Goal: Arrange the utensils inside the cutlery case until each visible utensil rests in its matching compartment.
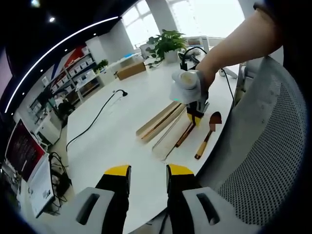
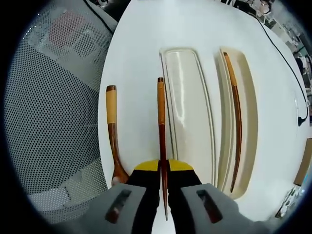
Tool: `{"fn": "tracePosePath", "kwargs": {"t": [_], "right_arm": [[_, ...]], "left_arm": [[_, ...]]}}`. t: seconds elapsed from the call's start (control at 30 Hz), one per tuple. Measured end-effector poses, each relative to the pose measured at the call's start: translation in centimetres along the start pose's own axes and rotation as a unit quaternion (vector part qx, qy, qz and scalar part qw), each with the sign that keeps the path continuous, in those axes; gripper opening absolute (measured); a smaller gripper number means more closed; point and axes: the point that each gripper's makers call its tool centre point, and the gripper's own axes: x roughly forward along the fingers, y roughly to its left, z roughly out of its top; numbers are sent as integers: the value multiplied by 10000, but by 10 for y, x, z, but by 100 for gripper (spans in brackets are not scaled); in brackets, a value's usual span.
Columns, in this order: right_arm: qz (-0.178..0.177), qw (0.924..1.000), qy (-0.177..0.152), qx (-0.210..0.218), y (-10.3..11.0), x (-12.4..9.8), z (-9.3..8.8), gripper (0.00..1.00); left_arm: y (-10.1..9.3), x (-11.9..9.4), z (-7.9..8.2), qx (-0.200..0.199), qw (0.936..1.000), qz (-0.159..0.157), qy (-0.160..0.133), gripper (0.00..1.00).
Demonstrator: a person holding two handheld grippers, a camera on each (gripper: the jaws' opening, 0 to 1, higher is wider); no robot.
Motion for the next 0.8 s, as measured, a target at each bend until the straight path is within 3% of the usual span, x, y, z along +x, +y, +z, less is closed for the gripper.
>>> {"fn": "tracePosePath", "kwargs": {"t": [0.8], "right_arm": [[-11, 10000, 61, -26, 1, -1, 0, 0]], "left_arm": [[0, -1, 1, 21, 10000, 1, -13, 29]]}}
